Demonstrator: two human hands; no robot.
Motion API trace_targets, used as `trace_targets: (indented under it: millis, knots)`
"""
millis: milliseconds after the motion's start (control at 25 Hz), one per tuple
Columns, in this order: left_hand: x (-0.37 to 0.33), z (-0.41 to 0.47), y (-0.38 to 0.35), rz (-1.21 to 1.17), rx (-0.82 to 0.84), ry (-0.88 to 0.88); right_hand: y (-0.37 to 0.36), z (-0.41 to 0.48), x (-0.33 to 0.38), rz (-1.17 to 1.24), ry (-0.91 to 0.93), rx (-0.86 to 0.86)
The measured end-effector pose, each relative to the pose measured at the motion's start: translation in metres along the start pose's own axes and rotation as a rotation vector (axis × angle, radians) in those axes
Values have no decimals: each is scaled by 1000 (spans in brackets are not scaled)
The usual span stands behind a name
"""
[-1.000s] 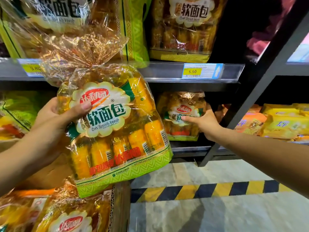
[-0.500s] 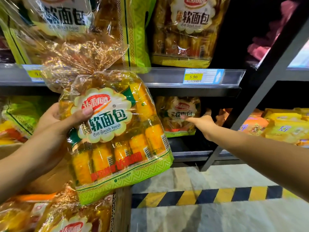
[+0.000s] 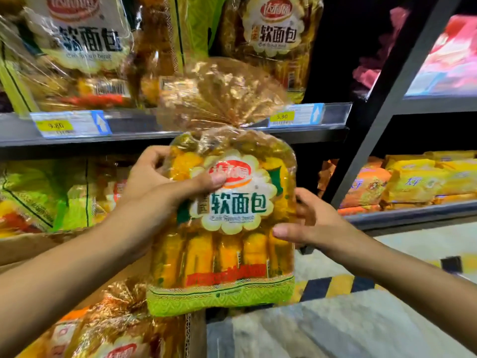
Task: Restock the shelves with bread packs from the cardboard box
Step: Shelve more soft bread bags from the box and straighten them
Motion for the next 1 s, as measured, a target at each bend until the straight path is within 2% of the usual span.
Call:
trace_targets:
  millis: [120, 240, 360, 440, 640, 760, 1000]
  knots:
    - [7, 1, -30, 76, 61, 87, 6, -9, -12, 27, -41, 24]
    - [33, 4, -45, 87, 83, 231, 16, -8, -37, -4, -170, 52]
    - [57, 19, -62, 159, 145, 352, 19, -16, -72, 87, -262, 128]
    - [67, 33, -73, 260, 202, 400, 37, -15, -81, 104, -260, 54]
    - [88, 73, -94, 428, 312, 355, 106, 9, -85, -35, -115, -323]
    - [96, 90, -80, 384, 162, 281, 128, 26, -85, -6, -36, -492]
    - [103, 110, -56, 351, -117, 194, 130, 70, -83, 126, 85, -472]
Point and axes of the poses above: each hand's wrist, its own z-axis towards the middle knuckle, its own y-axis out of the back of the hand, x = y × z, the point moved 9 cm from there along z, towards the middle knuckle, and after that the axes turned 9 degrees about x, right-handed, at the moved point
